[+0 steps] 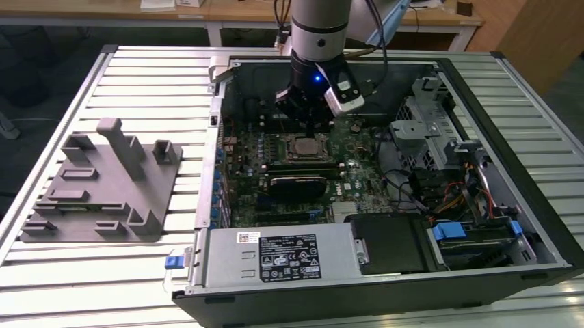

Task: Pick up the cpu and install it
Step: 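Install the first cpu locking lever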

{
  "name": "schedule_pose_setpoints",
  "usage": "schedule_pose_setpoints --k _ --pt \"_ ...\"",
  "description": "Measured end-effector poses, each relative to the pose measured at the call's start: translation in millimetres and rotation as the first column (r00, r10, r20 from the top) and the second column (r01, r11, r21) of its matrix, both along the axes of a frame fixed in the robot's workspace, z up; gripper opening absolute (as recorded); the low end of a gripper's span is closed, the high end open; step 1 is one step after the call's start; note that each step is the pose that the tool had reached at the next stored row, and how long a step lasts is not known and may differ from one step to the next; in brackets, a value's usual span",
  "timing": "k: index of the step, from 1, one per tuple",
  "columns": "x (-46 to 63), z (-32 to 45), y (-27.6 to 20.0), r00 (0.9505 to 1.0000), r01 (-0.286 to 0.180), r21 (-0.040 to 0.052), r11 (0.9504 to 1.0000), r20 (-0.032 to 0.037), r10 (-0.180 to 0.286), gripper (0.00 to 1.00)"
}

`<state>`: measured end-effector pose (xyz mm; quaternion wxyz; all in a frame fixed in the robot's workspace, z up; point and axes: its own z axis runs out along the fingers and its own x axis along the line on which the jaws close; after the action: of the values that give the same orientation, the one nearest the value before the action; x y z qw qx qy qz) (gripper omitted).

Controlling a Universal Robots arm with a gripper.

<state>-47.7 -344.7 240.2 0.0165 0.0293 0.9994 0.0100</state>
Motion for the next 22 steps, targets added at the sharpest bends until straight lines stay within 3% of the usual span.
schedule_pose_setpoints --k 9,22 --pt "-2.8 0.2 -0.1 1.0 0.0 -0.0002 1.0 -0.0001 0.0 0.11" --pt "-42.3 0.1 0.0 1.0 0.0 0.0 1.0 0.0034 0.0 0.11"
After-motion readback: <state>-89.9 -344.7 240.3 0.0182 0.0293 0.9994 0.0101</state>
